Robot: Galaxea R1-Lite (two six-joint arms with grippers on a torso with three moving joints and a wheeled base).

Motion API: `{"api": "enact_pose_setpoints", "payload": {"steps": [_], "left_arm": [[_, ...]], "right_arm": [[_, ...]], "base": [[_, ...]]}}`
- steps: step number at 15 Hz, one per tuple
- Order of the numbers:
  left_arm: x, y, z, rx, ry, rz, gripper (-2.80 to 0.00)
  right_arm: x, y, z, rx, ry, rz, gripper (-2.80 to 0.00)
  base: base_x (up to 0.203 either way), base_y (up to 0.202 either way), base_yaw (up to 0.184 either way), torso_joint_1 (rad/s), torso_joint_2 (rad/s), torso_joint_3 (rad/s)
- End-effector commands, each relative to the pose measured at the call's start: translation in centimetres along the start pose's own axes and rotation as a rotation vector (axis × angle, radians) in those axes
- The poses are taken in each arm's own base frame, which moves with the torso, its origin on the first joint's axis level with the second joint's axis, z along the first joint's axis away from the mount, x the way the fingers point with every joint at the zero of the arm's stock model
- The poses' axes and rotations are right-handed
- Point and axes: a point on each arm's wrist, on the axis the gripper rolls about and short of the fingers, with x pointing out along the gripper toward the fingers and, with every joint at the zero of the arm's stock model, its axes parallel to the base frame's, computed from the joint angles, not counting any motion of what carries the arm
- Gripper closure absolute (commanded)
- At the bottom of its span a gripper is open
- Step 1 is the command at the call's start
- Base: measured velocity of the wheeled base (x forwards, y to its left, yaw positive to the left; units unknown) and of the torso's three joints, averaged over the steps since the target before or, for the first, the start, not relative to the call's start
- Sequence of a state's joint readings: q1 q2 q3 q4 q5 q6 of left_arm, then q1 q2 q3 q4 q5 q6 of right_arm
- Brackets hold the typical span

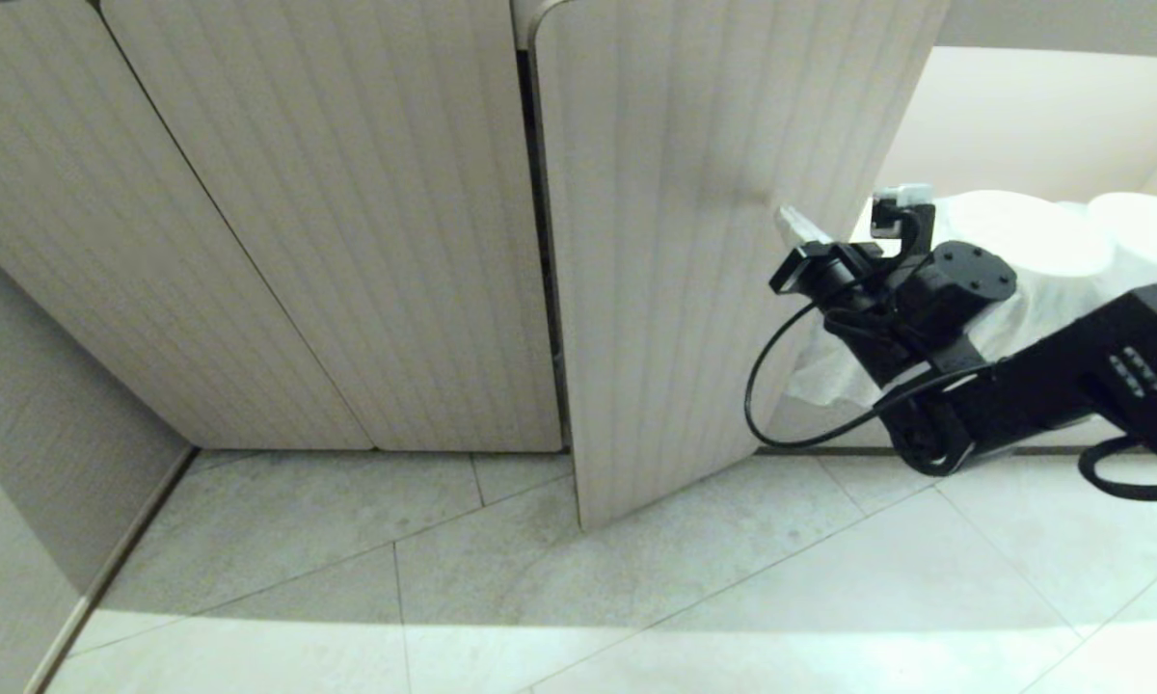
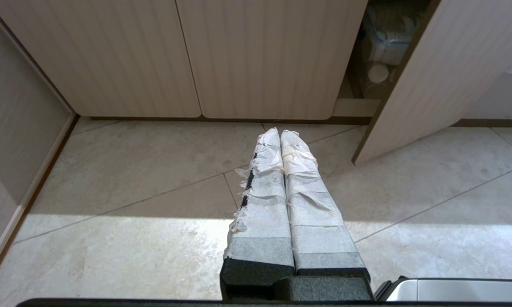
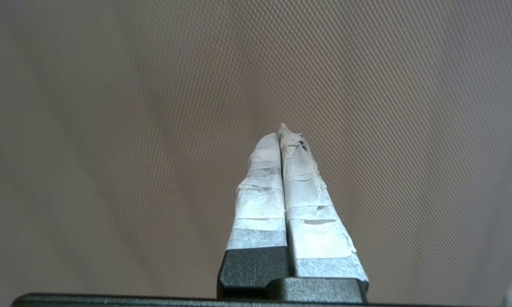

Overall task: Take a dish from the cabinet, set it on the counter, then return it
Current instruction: Close the cabinet door

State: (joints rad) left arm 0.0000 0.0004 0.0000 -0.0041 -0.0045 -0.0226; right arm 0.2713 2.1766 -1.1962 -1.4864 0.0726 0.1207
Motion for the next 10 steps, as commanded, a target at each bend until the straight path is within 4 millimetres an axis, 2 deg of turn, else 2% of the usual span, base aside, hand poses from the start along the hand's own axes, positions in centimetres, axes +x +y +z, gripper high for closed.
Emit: {"api": "enact_pose_setpoints", "payload": {"steps": [1, 4, 7, 10], "left_arm": [[0.0, 0.0, 0.0, 0.000, -0.001, 0.000, 0.00], [0.0, 0.0, 0.0, 0.000, -0.001, 0.000, 0.00], [0.0, 0.0, 0.0, 0.000, -0.001, 0.000, 0.00], [0.0, 0.0, 0.0, 0.000, -0.001, 0.000, 0.00]], "right_arm": [[-0.8, 0.2, 1.0, -0.010, 0.002, 0.002, 0.00], [-1.0, 0.1, 1.0, -0.022, -0.013, -0.002, 0.00], [-1.2, -1.1, 0.9, -0.037, -0.004, -0.030, 0.00], [-2.8, -1.5, 2.3, -0.049, 0.018, -0.049, 0.00]], "base": [[0.000, 0.000, 0.000, 0.000, 0.00, 0.000], [0.000, 0.000, 0.000, 0.000, 0.00, 0.000], [0.000, 0.000, 0.000, 0.000, 0.00, 0.000], [0.000, 0.000, 0.000, 0.000, 0.00, 0.000]]}}
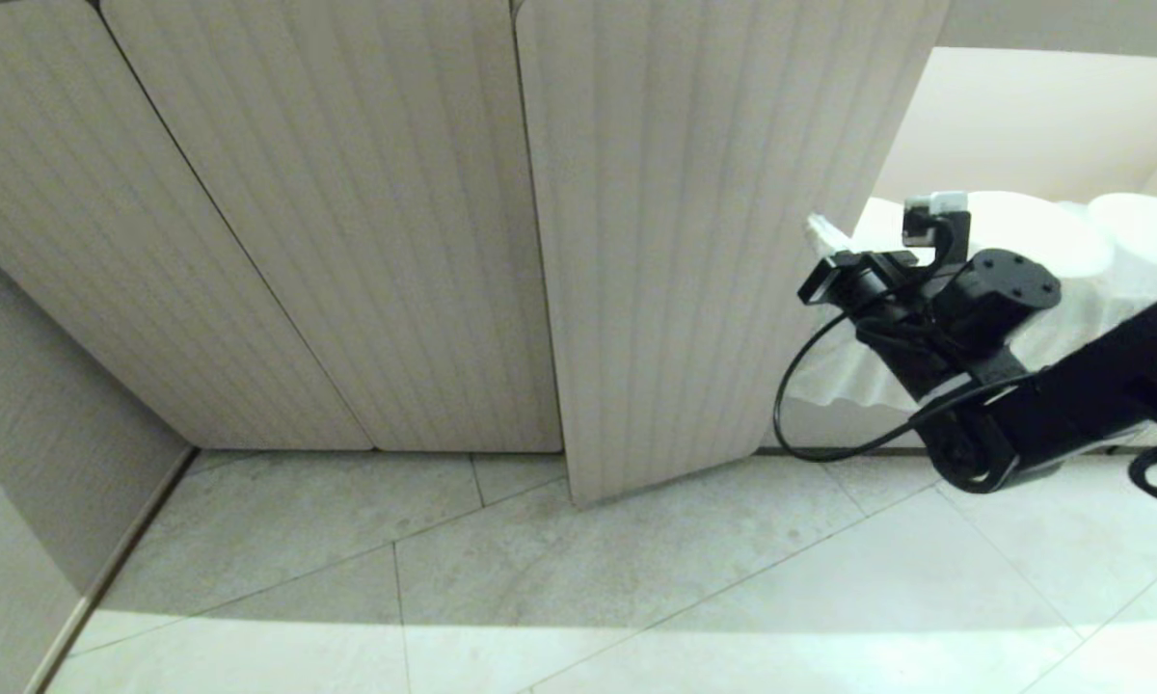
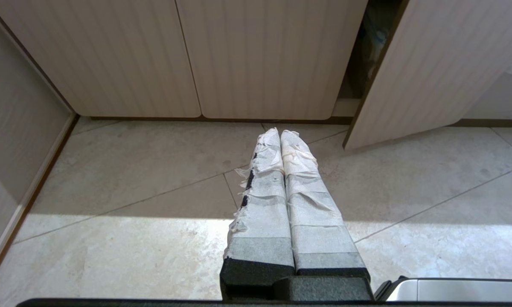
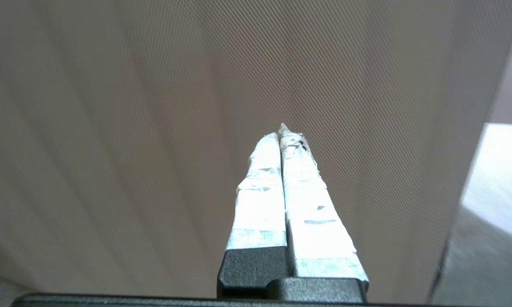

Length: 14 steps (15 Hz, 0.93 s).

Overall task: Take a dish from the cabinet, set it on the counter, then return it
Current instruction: Close the cabinet door

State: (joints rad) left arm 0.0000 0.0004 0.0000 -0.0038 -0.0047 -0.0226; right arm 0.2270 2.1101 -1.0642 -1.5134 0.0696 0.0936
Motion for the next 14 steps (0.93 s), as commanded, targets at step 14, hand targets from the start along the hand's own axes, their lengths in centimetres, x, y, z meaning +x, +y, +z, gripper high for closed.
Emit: {"api": "enact_pose_setpoints", "payload": {"steps": [14], "left_arm": [[0.0, 0.0, 0.0, 0.000, -0.001, 0.000, 0.00]], "right_arm": [[-19.6, -2.1, 11.3, -0.101, 0.108, -0.334, 0.00]], "base": [[0.000, 0.000, 0.000, 0.000, 0.00, 0.000]]}}
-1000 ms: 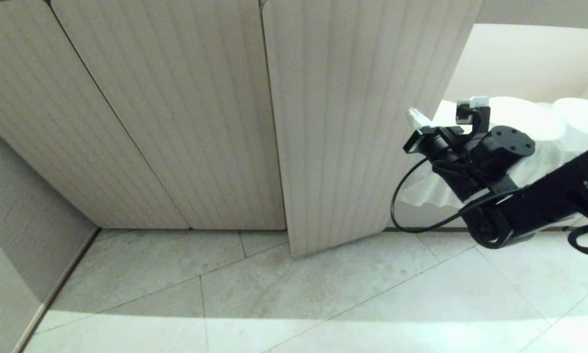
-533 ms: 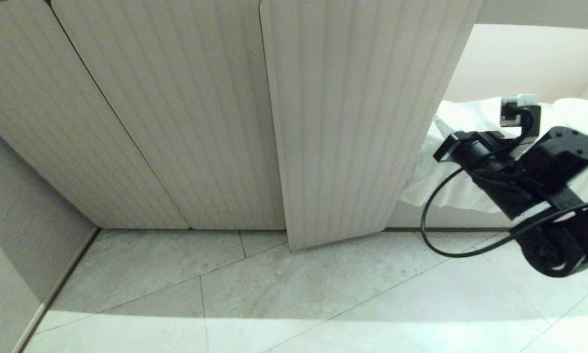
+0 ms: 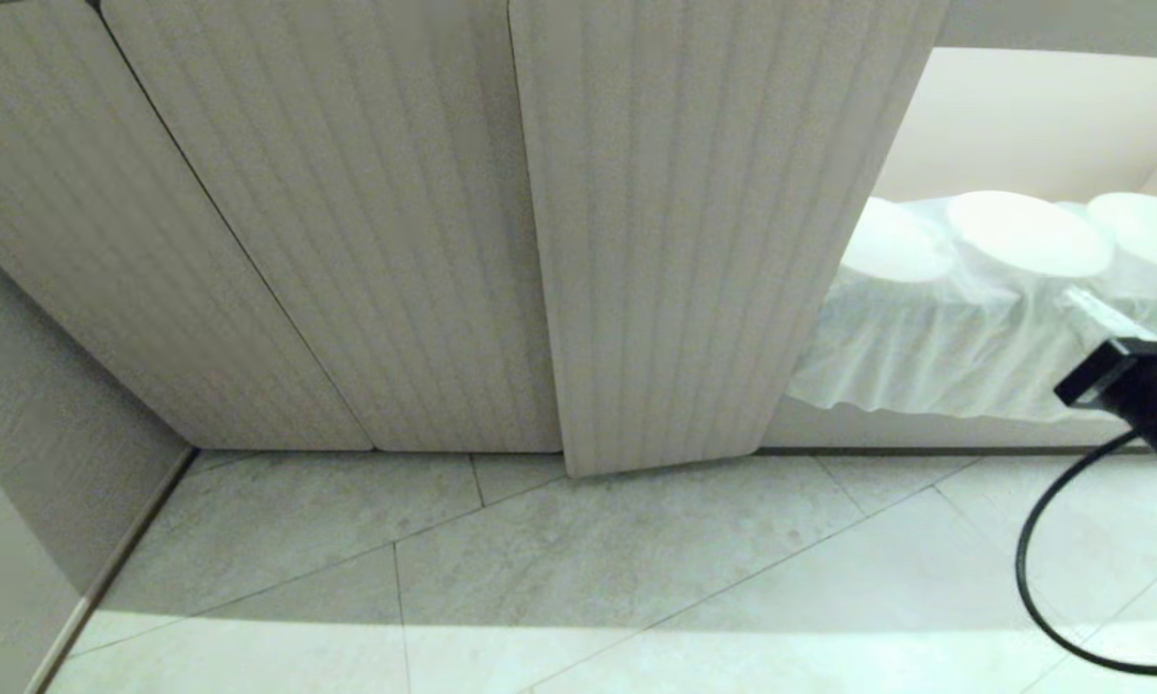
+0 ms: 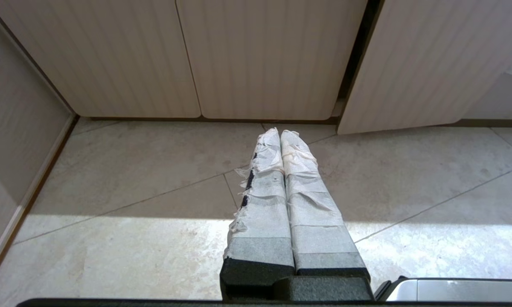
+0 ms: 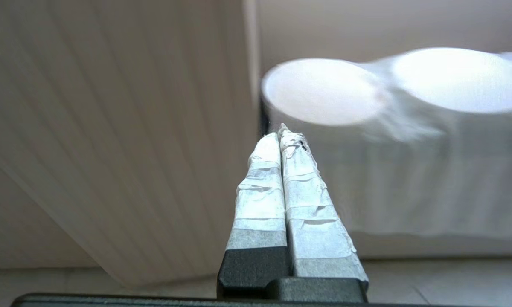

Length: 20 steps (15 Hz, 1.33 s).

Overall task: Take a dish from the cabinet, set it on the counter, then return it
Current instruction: Close the cabinet door

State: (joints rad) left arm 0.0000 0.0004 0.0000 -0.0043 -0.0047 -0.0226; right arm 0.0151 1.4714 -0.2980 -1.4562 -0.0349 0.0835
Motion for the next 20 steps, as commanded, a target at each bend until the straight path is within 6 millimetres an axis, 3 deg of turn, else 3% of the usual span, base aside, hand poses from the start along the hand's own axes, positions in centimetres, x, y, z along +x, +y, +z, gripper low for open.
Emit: {"api": "enact_pose_setpoints", "payload": {"steps": [1, 7, 11, 14, 20], "left_arm": [[0.0, 0.0, 0.0, 0.000, -0.001, 0.000, 0.00], [0.0, 0.0, 0.0, 0.000, -0.001, 0.000, 0.00], [0.0, 0.0, 0.0, 0.000, -0.001, 0.000, 0.00], [0.0, 0.0, 0.0, 0.000, -0.001, 0.000, 0.00], [0.0, 0.0, 0.0, 0.000, -0.001, 0.000, 0.00]], "right_arm": [[-3.4, -0.7, 1.5, -0.013, -0.056, -0.033, 0.00], [-10.2, -2.0, 1.8, -0.107, -0.072, -0.131, 0.00], [-14.2, -1.2, 2.5, -0.128, -0.065, -0.047, 0.00], [-17.5, -0.6, 1.8, -0.127, 0.002, 0.015, 0.00], [-20.2, -0.6, -1.2, -0.119, 0.189, 0.044, 0.00]], "base": [[0.000, 0.000, 0.000, 0.000, 0.00, 0.000], [0.000, 0.000, 0.000, 0.000, 0.00, 0.000], [0.000, 0.000, 0.000, 0.000, 0.00, 0.000], [0.000, 0.000, 0.000, 0.000, 0.00, 0.000], [0.000, 0.000, 0.000, 0.000, 0.00, 0.000]]}}
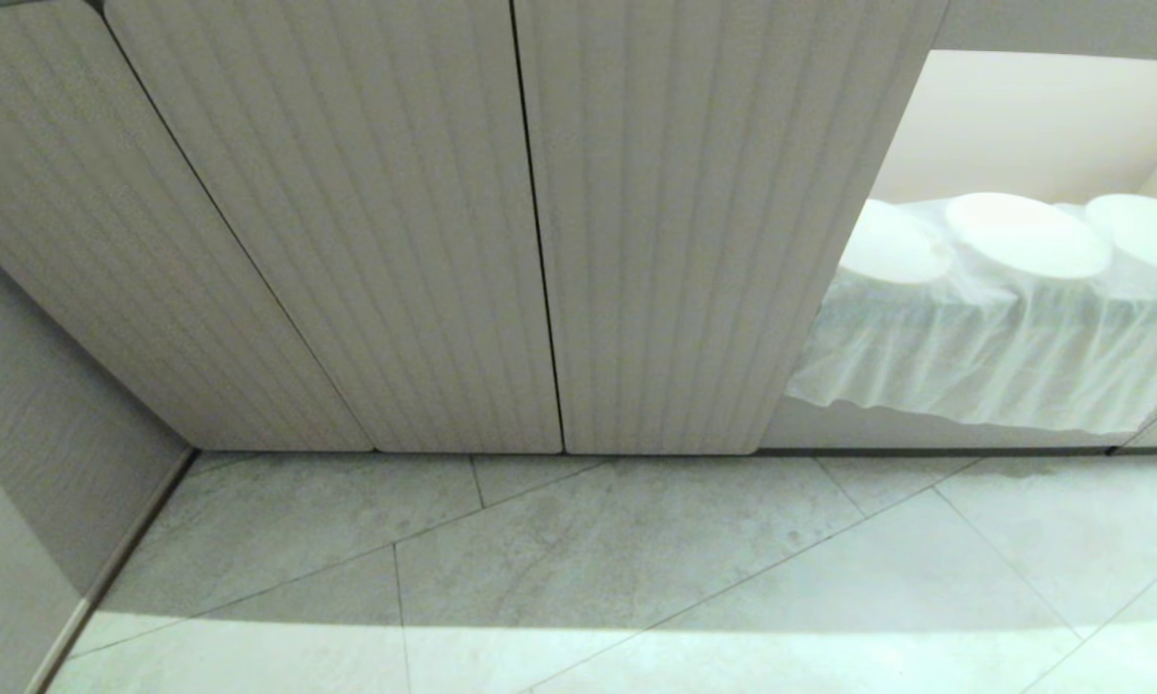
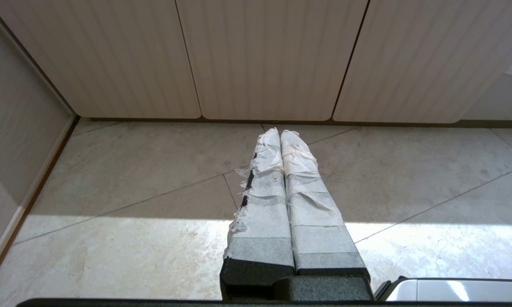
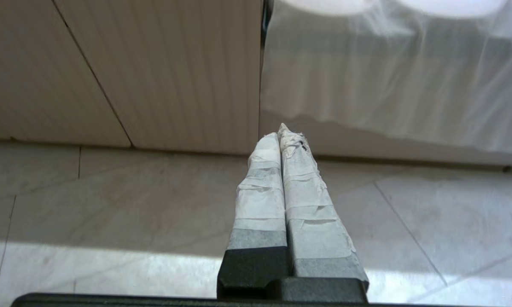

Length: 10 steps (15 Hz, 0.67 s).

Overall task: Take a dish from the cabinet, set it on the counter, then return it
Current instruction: Close the cabinet door

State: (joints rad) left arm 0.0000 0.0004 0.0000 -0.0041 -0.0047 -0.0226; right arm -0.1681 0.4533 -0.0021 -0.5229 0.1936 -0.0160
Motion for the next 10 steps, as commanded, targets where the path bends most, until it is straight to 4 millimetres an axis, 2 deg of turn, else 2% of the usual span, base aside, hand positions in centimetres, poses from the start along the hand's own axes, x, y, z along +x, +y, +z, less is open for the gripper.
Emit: {"api": "enact_pose_setpoints", "payload": {"steps": [1, 4, 10], "left_arm": [[0.0, 0.0, 0.0, 0.000, -0.001, 0.000, 0.00], [0.0, 0.0, 0.0, 0.000, -0.001, 0.000, 0.00], [0.0, 0.0, 0.0, 0.000, -0.001, 0.000, 0.00]], "right_arm": [[-1.0, 0.2, -0.7, -0.016, 0.000, 0.017, 0.00], [-2.0, 0.4, -1.9, -0.036, 0.047, 0.052, 0.00], [-2.2, 0.4, -3.1, -0.027, 0.165, 0.026, 0.00]], "base": [[0.000, 0.000, 0.000, 0.000, 0.00, 0.000], [0.000, 0.000, 0.000, 0.000, 0.00, 0.000], [0.000, 0.000, 0.000, 0.000, 0.00, 0.000]]}}
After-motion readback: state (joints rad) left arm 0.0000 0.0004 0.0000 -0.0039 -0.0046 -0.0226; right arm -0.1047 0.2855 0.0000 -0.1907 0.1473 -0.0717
